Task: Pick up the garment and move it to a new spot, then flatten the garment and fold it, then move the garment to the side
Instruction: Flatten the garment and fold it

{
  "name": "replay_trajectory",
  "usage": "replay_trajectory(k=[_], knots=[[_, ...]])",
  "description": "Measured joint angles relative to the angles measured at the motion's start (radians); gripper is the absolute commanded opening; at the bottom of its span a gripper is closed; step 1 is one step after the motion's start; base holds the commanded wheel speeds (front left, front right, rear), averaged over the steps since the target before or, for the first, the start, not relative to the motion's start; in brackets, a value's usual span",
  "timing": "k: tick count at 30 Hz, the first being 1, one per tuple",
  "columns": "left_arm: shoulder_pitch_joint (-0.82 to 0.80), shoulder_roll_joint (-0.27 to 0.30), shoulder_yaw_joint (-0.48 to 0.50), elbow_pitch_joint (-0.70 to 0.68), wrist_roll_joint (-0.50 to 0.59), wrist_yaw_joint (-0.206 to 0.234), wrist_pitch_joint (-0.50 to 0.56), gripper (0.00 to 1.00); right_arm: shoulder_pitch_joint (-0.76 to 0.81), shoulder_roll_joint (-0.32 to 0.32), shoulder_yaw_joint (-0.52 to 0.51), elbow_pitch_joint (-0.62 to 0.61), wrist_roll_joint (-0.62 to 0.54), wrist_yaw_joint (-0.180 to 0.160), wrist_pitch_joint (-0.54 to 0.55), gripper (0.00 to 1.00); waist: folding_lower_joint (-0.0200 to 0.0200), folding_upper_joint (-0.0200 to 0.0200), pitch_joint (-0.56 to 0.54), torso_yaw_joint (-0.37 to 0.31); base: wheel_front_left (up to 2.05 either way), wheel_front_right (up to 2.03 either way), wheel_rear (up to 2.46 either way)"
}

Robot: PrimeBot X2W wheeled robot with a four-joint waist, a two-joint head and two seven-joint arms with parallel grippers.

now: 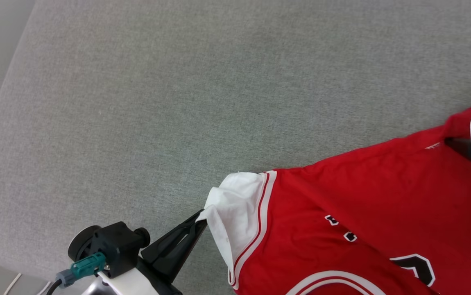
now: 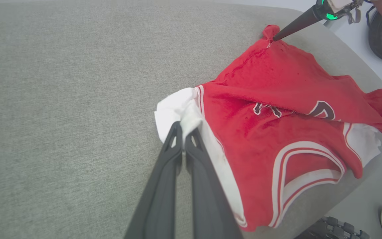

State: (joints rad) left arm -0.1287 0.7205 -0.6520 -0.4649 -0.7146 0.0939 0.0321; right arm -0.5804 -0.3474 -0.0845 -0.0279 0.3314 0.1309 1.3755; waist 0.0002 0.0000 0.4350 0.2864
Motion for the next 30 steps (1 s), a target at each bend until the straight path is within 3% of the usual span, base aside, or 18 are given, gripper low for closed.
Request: replay_trajectory(k=[15, 16, 17, 18, 30], knots=[[-0.046, -0.031, -0.015, 0.046, 0.006, -0.030, -0.015, 0.00, -0.055, -0.021, 0.029, 0.113, -0.051, 0.000, -0.039, 1.00, -0.0002, 0.0000, 0.066, 0.050, 0.00, 0.00, 0.00], [-0.047, -0.031, -0.016, 0.048, 0.006, -0.030, -0.015, 0.00, -0.055, -0.020, 0.027, 0.121, -0.051, 0.000, -0.042, 0.78, -0.0002, 0.0000, 0.065, 0.050, 0.00, 0.00, 0.00], [-0.048, -0.031, -0.016, 0.049, 0.006, -0.030, -0.015, 0.00, -0.056, -0.019, 0.027, 0.127, -0.051, 0.000, -0.045, 0.29, -0.0002, 0.0000, 0.064, 0.050, 0.00, 0.00, 0.00], [-0.050, -0.031, -0.016, 0.050, 0.006, -0.031, -0.014, 0.00, -0.056, -0.018, 0.028, 0.132, -0.051, 0.000, -0.048, 0.00, -0.0002, 0.0000, 0.062, 0.050, 0.00, 0.00, 0.00], [-0.046, -0.005, -0.003, 0.049, 0.006, -0.008, -0.007, 0.00, -0.030, -0.014, 0.043, 0.188, 0.025, 0.000, -0.196, 0.00, -0.0002, 0.0000, -0.023, 0.011, 0.00, 0.00, 0.00]])
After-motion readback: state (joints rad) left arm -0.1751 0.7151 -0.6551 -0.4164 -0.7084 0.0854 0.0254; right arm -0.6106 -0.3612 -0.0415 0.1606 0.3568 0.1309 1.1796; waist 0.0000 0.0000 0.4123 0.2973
